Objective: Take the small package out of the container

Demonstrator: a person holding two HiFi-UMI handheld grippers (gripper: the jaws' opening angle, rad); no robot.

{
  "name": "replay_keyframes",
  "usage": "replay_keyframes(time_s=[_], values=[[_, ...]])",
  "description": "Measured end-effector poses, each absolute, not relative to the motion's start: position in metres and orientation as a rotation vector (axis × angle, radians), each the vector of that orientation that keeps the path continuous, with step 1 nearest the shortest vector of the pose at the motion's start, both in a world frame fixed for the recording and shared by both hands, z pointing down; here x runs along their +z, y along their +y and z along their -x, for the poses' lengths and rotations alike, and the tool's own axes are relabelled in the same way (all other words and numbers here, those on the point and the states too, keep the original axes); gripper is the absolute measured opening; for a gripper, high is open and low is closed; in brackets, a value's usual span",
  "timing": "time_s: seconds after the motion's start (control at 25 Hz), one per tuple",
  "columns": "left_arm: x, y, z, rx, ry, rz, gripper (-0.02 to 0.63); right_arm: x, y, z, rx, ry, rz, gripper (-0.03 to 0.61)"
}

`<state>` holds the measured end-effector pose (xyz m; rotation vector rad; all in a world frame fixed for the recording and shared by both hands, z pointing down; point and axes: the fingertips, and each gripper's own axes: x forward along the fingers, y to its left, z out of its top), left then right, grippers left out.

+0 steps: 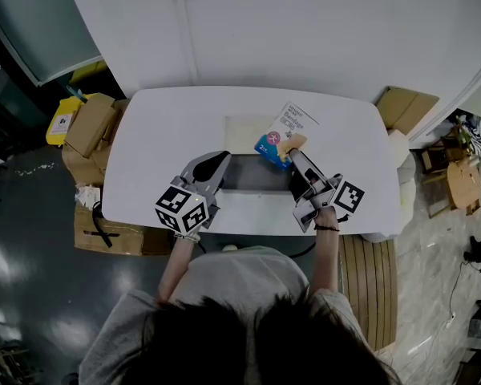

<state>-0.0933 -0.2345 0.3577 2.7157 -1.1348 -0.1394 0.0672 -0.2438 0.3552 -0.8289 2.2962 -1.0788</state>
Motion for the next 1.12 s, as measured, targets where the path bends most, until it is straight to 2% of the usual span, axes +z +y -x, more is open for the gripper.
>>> replay_keyframes(time_s=[1.12], values=[[0.3593,-0.2378,0.0924,-0.110,-1.140,-2.727,-0.011,0.3575,-0.2469,-0.0671,-1.077,2.297,0.821,0.104]])
